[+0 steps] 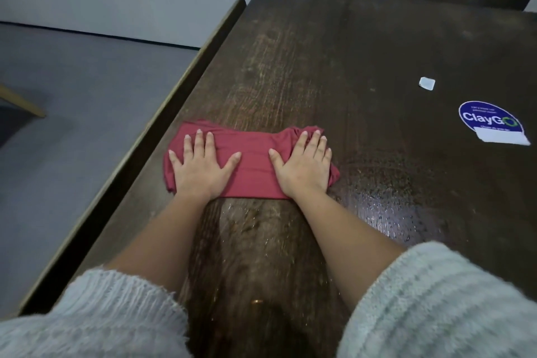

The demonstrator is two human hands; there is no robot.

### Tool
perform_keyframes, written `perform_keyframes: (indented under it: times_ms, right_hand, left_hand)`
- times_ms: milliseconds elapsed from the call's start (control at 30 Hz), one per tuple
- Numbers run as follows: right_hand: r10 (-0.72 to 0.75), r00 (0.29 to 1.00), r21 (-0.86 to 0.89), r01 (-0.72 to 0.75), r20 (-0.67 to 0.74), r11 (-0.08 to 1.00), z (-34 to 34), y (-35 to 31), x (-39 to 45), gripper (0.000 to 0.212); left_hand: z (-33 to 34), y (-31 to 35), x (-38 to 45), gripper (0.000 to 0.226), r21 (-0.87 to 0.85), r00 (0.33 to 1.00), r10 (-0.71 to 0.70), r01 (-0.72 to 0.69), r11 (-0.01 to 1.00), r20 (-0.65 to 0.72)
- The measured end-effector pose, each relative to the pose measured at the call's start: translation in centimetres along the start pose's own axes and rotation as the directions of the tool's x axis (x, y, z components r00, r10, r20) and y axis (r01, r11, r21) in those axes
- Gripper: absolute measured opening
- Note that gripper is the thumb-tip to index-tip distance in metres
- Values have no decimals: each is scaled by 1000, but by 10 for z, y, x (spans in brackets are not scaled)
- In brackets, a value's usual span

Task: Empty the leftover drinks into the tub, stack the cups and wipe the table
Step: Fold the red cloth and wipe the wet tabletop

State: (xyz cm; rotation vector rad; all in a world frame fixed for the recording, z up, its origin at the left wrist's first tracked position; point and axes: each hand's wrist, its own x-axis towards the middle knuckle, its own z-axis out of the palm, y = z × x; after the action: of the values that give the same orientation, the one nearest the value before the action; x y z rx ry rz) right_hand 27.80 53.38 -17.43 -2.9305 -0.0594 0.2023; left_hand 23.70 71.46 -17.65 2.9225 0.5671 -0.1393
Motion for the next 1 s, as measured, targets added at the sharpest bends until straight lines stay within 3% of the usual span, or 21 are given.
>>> perform_keyframes:
  times_ms: [533, 1000]
  right_hand:
    - [-78, 997, 13, 78, 5, 997, 26, -36, -150, 89]
    - [-258, 964, -30, 260, 67, 965, 33, -15, -230, 97]
  left_hand:
    - [0, -88, -140, 91, -9, 993, -116, 116, 993, 15]
    - [20, -98, -279, 90, -87, 939, -344, 341, 936, -13]
